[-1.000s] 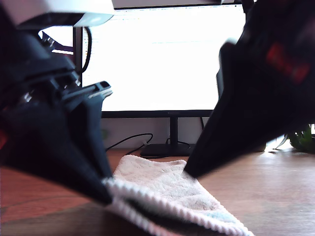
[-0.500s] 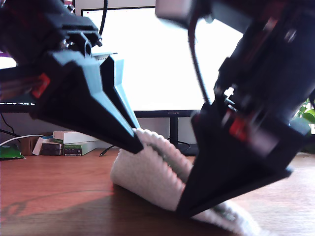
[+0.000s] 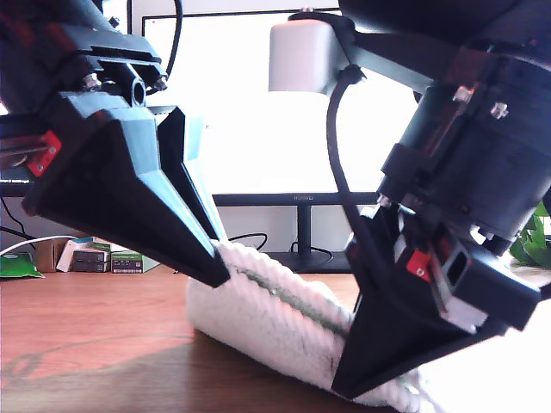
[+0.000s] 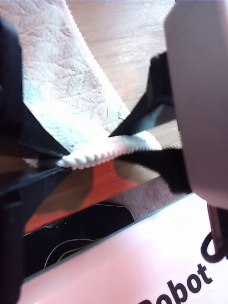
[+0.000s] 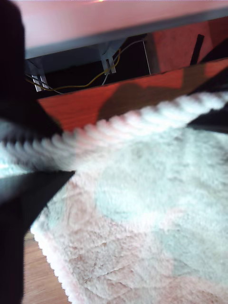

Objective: Fold the tea towel to a neat square and place it to the right

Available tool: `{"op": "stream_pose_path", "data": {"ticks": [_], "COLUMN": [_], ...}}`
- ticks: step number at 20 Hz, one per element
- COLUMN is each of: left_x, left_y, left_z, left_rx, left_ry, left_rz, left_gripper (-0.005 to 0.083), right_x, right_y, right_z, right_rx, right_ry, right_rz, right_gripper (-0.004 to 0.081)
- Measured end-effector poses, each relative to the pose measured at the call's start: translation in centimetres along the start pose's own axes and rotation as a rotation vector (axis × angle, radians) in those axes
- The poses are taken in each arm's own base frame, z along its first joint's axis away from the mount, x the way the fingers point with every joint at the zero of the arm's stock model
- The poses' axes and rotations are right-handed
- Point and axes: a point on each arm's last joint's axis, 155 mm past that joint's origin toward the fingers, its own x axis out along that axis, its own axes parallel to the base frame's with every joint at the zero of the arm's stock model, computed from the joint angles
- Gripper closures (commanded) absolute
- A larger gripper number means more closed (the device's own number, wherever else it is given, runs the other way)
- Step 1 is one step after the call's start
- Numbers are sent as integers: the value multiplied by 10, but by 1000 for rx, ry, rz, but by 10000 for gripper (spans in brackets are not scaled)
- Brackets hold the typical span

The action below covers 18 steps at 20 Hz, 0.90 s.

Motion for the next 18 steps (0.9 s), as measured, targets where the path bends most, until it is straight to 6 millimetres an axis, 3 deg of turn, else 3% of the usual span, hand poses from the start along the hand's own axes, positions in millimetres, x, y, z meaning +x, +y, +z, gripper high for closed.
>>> {"op": "stream_pose_path", "data": {"ticks": [5, 12, 18], "left_x": [0, -4, -7], "left_y": [-6, -40, -73], "left_z": [-4, -7, 11], "left_rx": [-16, -141, -216], "left_ry": [16, 22, 1], "left_rz": [-24, -169, -301], "left_gripper": [794, 794, 794], "right_x": [-1, -21, -45], "right_y": [7, 27, 54], "right_z": [-3, 2, -1], "right_rx": [36, 86, 127], "right_ry": [16, 81, 158], "right_rz": [39, 171, 334], "right_gripper": [782, 782, 783]}}
